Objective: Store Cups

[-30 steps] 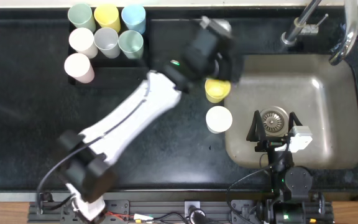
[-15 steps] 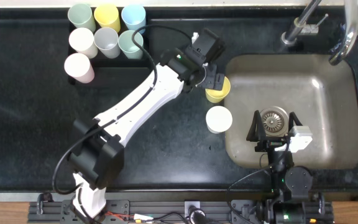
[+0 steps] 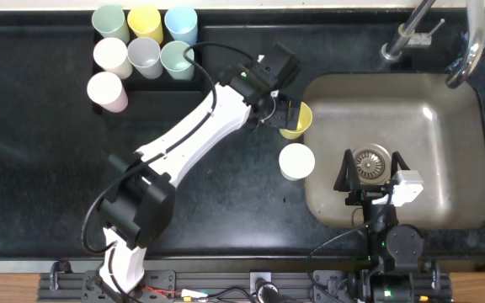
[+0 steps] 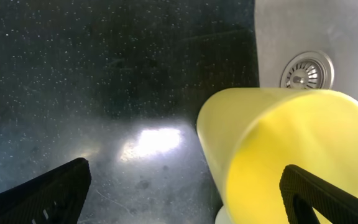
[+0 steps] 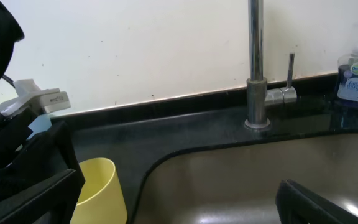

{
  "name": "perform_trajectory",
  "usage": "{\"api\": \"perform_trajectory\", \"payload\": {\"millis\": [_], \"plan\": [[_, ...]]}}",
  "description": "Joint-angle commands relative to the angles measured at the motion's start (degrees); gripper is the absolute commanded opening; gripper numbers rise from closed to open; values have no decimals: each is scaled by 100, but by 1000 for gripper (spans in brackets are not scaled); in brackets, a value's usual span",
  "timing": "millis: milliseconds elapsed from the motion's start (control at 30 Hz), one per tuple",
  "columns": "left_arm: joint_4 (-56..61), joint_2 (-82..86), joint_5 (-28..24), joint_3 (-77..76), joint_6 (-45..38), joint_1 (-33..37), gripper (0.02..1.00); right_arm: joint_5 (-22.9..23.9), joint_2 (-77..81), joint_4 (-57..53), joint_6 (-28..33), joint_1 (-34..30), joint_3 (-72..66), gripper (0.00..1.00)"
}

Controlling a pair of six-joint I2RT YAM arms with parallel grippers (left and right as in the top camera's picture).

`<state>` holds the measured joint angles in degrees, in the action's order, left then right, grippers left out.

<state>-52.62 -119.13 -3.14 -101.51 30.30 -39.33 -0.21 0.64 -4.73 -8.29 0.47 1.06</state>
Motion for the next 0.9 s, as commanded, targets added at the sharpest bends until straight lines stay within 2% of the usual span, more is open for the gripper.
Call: {"api": "perform_trajectory", "payload": {"millis": [33,200,267,300,333,400,467,533,733,833,867,900], "plan": [[85,-186,-223,-31,136,22,1000,-35,-39,31,17,-2,-79,998],[243,-229,-243,-33,168,22,998,-35,-39,31,17,-2,-79,998],[275,-229,-243,-33,170,22,474,-35,-39,28,17,-2,-79,998],[297,-229,-240,-35,170,22,305,-35,-39,28,17,-2,-79,998],[321,-229,-238,-37,168,22,231,-35,-39,28,17,-2,-79,998],[382,-229,-221,-63,164,28,196,-35,-39,28,15,-2,-79,998],[481,-203,-188,-120,162,50,91,-35,-39,28,17,-2,-79,996],[520,-92,-116,-271,116,105,36,-35,-39,28,17,-2,-79,998],[315,767,496,-474,101,501,36,-35,-39,31,17,-2,-79,998],[-664,1414,778,-472,321,1263,36,-35,-39,28,15,-2,-79,998],[-1241,1563,876,-472,649,1856,36,-35,-39,31,17,-2,-79,998],[-1412,1567,876,-470,719,2103,38,-35,-39,28,17,-2,-79,998]]}}
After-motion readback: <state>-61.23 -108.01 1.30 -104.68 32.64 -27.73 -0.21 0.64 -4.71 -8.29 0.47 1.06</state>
